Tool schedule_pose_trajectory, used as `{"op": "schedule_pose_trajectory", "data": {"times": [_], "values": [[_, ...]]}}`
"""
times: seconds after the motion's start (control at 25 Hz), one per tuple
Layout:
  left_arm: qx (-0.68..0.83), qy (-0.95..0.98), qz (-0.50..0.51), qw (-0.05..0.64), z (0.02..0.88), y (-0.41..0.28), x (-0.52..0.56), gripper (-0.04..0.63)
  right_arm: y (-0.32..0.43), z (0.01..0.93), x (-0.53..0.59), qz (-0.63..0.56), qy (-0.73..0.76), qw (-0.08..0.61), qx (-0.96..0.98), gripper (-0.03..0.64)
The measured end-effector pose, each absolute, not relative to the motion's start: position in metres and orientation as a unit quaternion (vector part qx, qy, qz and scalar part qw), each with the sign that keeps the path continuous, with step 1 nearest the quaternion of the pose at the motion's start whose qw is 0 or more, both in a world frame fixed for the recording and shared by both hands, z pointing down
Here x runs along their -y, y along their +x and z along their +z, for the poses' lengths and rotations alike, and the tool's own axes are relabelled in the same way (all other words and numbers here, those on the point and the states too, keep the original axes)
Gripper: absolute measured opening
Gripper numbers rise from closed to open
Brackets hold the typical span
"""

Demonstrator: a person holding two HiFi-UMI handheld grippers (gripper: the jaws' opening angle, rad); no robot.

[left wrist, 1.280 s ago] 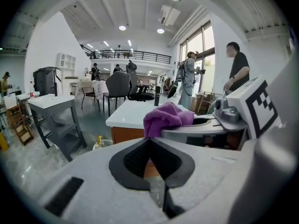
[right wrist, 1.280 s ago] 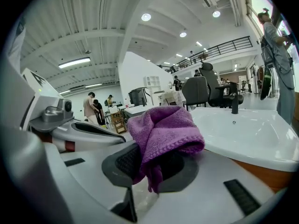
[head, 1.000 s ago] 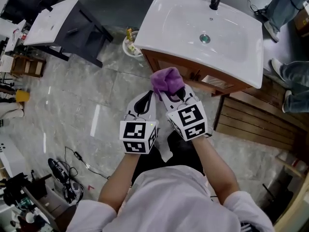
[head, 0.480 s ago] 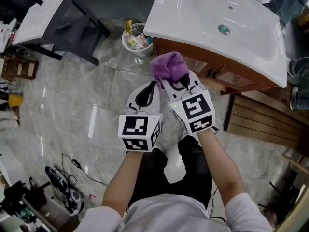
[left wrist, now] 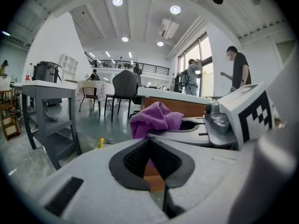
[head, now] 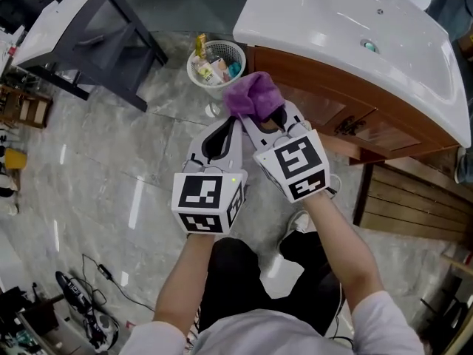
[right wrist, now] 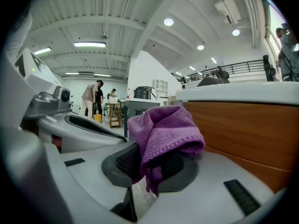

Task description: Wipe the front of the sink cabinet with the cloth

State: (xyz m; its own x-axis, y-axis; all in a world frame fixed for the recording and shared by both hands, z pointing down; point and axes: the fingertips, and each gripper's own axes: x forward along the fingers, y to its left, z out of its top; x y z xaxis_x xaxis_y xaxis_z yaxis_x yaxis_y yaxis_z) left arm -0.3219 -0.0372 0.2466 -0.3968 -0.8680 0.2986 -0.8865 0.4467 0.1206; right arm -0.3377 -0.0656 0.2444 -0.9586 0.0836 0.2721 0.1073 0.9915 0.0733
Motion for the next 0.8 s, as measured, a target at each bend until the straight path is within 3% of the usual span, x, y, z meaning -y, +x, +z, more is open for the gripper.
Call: {"op": "schedule_pose_trajectory", "data": {"times": [0.8], "values": [[0.829,0.555,-0.004,0.062,0.322,-0.359,0.052,0.005,-0.373,0.296,0.083,-0.111,-0.03,0.031,0.993,0.067]]}}
